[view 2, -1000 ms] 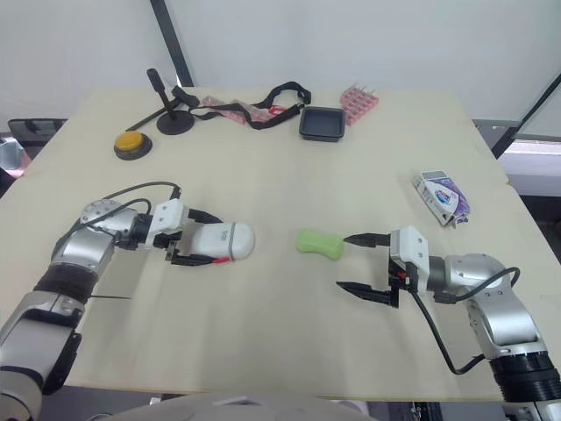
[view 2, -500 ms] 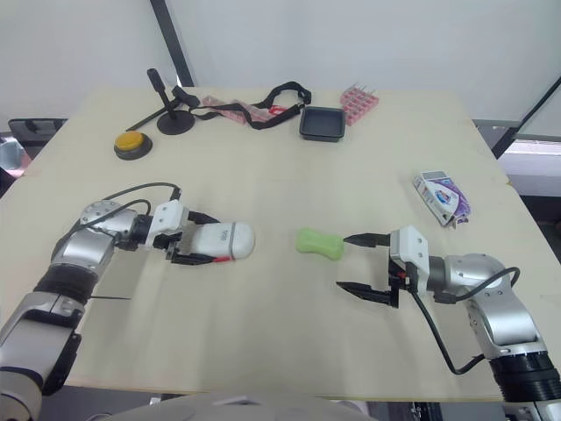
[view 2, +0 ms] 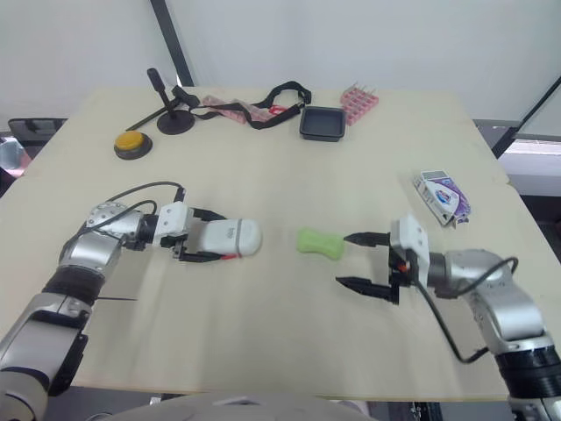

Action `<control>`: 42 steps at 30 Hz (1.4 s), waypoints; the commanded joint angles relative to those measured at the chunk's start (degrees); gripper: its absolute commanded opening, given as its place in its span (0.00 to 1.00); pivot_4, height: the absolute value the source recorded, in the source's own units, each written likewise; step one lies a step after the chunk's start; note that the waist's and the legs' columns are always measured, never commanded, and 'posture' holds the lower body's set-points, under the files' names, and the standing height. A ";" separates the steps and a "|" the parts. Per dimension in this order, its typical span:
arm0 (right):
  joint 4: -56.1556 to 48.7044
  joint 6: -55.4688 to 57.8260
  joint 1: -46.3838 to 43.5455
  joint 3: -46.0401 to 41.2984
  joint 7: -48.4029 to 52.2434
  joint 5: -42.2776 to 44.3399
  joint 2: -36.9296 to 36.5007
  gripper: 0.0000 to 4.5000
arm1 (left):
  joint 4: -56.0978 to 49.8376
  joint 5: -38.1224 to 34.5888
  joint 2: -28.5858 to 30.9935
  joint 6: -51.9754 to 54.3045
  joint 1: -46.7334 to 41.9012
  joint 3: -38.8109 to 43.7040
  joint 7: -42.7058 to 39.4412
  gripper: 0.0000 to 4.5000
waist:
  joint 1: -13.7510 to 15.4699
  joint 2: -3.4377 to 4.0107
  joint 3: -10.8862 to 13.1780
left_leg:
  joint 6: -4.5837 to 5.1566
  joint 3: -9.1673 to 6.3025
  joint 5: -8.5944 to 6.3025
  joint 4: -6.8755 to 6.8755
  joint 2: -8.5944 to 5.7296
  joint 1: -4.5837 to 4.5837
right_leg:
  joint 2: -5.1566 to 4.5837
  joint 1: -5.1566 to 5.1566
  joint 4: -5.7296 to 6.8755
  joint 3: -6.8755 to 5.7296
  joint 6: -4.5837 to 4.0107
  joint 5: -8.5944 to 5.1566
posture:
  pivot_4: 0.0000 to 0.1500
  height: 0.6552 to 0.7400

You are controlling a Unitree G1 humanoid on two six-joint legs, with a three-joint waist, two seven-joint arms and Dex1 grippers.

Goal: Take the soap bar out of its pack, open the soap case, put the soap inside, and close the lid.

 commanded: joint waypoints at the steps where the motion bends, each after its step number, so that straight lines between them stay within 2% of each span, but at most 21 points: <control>1: -5.52 14.07 -3.97 -1.85 -5.34 10.00 -1.85 1.00 | -5.88 -2.11 -0.31 -2.35 1.48 2.80 3.02 0.77 | 0.02 0.00 0.00 | -0.01 0.00 0.00 -0.04 0.01 0.01 | 0.02 0.00 0.00 0.00 0.02 0.01 | 1.00 1.00; 5: -7.40 29.99 -11.42 -0.62 -17.27 18.28 0.29 1.00 | -14.29 -1.78 -2.83 -3.76 4.25 2.67 8.14 0.77 | 0.24 0.00 0.01 | -0.34 0.00 0.14 -0.12 0.00 -0.01 | 0.04 0.00 -0.12 -0.02 0.22 0.13 | 1.00 1.00; 9: -5.03 40.18 -18.21 -0.64 -30.69 22.81 7.68 1.00 | -18.63 1.77 -4.00 -7.44 5.77 1.22 12.21 0.77 | 0.30 -0.01 0.01 | -0.49 0.00 0.21 -0.14 0.00 0.00 | 0.06 0.00 -0.12 -0.01 0.25 0.14 | 1.00 1.00; 12: -2.64 46.10 -21.75 -3.14 -40.11 30.17 14.43 1.00 | -21.58 3.33 -4.69 -6.96 6.62 0.72 15.75 0.77 | 0.13 0.01 0.02 | -0.60 0.00 0.25 -0.25 -0.01 0.03 | 0.06 0.00 -0.15 0.00 0.27 0.15 | 1.00 1.00; 15: -0.88 49.58 -23.17 -4.87 -46.35 36.06 17.19 1.00 | -22.44 5.29 -4.40 -8.39 6.96 0.07 17.50 0.77 | 0.23 0.01 0.02 | -0.64 -0.01 0.28 -0.36 -0.02 0.04 | 0.06 -0.01 -0.21 -0.05 0.29 0.16 | 1.00 1.00; 21: 1.41 50.69 -23.67 -6.15 -53.73 44.10 18.11 1.00 | -22.27 5.83 -3.80 -8.97 7.07 -0.47 19.07 0.77 | 0.35 0.01 0.02 | -0.69 -0.01 0.28 -0.47 -0.04 0.06 | 0.08 -0.01 -0.30 -0.07 0.31 0.17 | 1.00 1.00; 28: 2.74 50.02 -24.17 -4.63 -56.67 46.82 17.09 1.00 | -22.04 5.22 -3.15 -8.06 6.83 -1.03 19.83 0.77 | 0.38 0.01 0.02 | -0.75 -0.01 0.29 -0.49 -0.04 0.05 | 0.09 0.00 -0.28 -0.06 0.32 0.17 | 1.00 1.00; 31: 3.94 50.00 -24.90 -3.97 -56.81 46.96 17.07 0.83 | -21.75 5.09 -3.18 -7.08 6.52 -1.02 20.35 0.77 | 0.23 0.01 0.02 | -0.76 -0.01 0.29 -0.49 -0.04 0.06 | 0.09 0.00 -0.27 -0.06 0.32 0.17 | 1.00 1.00; 36: 4.23 50.44 -25.24 -3.22 -56.25 46.57 16.35 0.46 | -22.38 4.62 -3.26 -5.99 6.64 -1.11 20.78 0.77 | 0.36 0.01 0.02 | -0.78 -0.01 0.30 -0.49 -0.03 0.04 | 0.10 0.00 -0.28 -0.07 0.33 0.17 | 1.00 1.00; 42: 4.30 50.36 -25.48 -2.03 -55.53 45.57 16.16 0.44 | -23.59 4.34 -3.57 -4.65 7.32 -1.53 20.98 0.77 | 0.36 0.01 0.03 | -0.78 -0.01 0.30 -0.49 -0.03 0.04 | 0.10 0.00 -0.27 -0.07 0.33 0.17 | 1.00 1.00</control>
